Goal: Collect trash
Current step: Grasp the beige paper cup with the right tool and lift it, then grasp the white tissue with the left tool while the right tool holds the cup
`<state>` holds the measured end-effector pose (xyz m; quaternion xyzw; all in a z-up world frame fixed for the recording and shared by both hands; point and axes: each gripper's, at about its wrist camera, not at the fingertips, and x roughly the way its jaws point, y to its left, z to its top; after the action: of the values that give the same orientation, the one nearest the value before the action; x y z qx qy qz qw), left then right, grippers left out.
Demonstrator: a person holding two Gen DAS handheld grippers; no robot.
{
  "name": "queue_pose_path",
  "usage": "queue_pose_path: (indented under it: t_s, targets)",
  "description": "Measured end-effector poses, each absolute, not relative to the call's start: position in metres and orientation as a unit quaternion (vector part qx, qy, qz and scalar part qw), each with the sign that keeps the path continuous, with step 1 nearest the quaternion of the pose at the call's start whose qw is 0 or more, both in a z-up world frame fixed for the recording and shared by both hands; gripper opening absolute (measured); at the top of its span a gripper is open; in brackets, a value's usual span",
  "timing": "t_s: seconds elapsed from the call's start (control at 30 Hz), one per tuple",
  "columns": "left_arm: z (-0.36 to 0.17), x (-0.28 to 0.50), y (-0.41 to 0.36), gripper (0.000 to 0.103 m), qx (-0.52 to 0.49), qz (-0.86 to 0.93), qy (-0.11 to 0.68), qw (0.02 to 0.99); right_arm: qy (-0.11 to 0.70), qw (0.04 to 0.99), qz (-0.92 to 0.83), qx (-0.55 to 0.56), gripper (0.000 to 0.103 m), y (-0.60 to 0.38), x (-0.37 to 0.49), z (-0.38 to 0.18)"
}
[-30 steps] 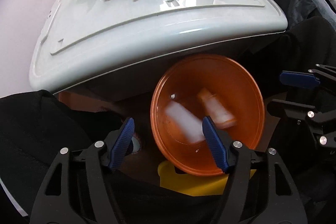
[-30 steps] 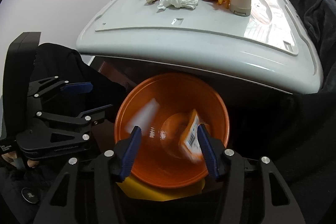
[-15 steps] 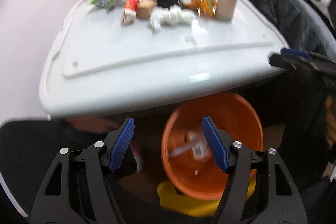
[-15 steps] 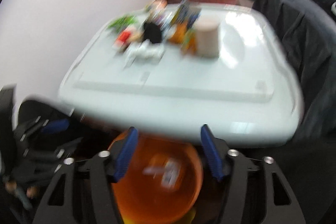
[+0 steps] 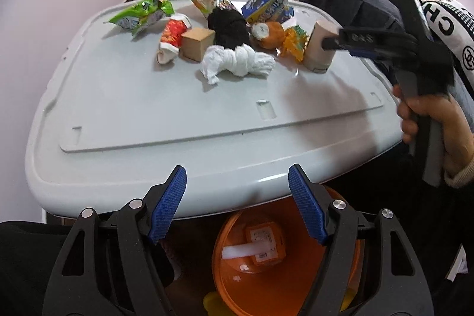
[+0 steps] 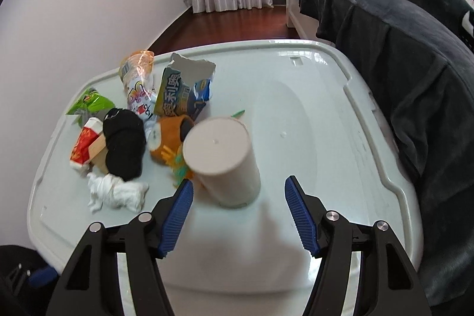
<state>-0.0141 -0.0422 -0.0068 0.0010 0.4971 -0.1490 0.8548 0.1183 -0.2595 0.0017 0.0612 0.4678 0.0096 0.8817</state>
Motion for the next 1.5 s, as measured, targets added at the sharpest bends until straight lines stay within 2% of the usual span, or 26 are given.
queue_pose_path:
  t_s: [0.23,0.37,0.4,0.6,0.8,0.93,1.13,1.37,1.5]
  targets:
    - [-0.009,-0.019,-0.044,0.07,0.002,-0.167,0.493,0.854,0.427,0.904,-0.024,0.015,0.054,-0.247,0.134,-0.016]
    - [-0.013,-0.02,-0.042,0.07,0.0,-0.168,0.498,0.851,0.432,0.902,-0.024,0.005,0.053,-0.246,0.14,-0.028]
    - [-0.015,-0.02,-0.042,0.07,-0.001,-0.167,0.5,0.85,0.439,0.898,-0.024,0.008,0.049,-0.247,0.144,-0.031]
    - [-0.017,-0.021,-0.038,0.07,0.0,-0.156,0.497,0.853,0.436,0.899,-0.015,0.031,0.049,-0.252,0.144,-0.029]
    - [-0.012,-0.02,-0.04,0.07,0.006,-0.15,0.484,0.862,0.42,0.907,0.007,0.034,0.049,-0.249,0.127,-0.008]
    - [-0.009,-0.004,-0.046,0.07,0.005,-0.145,0.486,0.862,0.405,0.912,0.041,0.043,0.049,-0.25,0.1,0.027]
    - [-0.009,0.048,-0.058,0.07,-0.057,-0.146,0.502,0.85,0.371,0.925,0.069,0.037,0.049,-0.267,0.052,0.062]
    - [-0.011,0.089,-0.076,0.07,-0.212,-0.099,0.515,0.825,0.369,0.925,0.064,0.061,0.049,-0.292,0.036,0.055]
    - [-0.012,0.103,-0.091,0.07,-0.246,-0.042,0.501,0.828,0.365,0.924,0.071,0.086,0.049,-0.298,0.035,0.056]
